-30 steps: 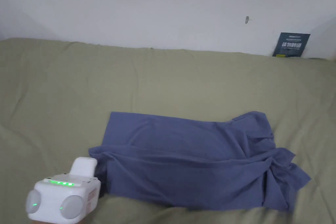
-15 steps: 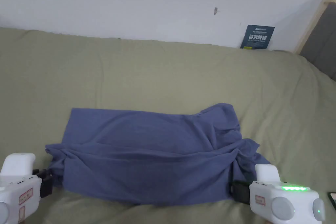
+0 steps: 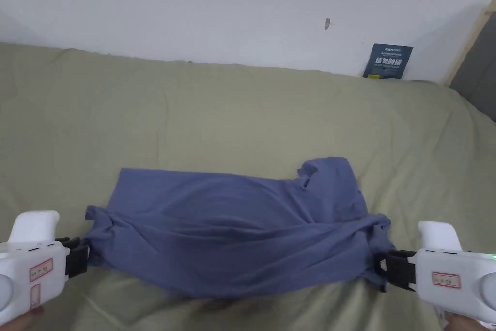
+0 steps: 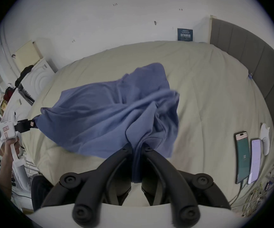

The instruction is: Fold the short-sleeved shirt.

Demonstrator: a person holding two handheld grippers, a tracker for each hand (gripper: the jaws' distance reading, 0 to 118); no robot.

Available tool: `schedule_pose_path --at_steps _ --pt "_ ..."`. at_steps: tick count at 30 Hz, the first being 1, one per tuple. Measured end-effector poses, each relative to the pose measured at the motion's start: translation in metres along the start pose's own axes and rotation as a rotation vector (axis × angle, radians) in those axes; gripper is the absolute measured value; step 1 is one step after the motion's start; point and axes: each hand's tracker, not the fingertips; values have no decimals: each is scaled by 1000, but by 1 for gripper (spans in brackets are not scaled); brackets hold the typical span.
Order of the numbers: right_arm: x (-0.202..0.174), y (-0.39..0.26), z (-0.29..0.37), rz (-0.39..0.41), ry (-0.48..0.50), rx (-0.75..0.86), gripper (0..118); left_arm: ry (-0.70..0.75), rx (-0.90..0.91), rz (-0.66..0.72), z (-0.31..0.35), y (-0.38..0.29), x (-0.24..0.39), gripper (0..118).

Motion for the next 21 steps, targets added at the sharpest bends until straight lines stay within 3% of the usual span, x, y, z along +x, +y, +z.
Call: schedule_pose_path --at_steps 7,11,14,15,16,17,18,19,21 --pt "16 -52 56 12 25 -45 10 -42 -42 27 52 -51 -16 1" --pt "21 -98 42 -22 21 -129 10 -31 -134 34 46 -92 -14 1" --pt "34 -130 19 -71 -2 -90 11 -26 -140 45 36 -115 -18 2" --pt "36 -135 16 -87 -1 -59 18 -29 -88 31 36 -118 -19 3" --pt "35 -137 15 -77 -6 -77 56 -38 -36 12 39 -122 -19 16" --pt "33 -137 17 -73 -25 -105 93 31 -15 -20 43 -121 -13 46" --pt "28 -137 24 -58 -32 -104 114 79 -1 -25 53 -118 -9 86" --pt "20 -137 41 -10 -40 -36 118 47 73 -12 73 -118 -9 113" --pt "2 -135 71 57 -62 91 118 21 215 -19 120 -114 8 116"
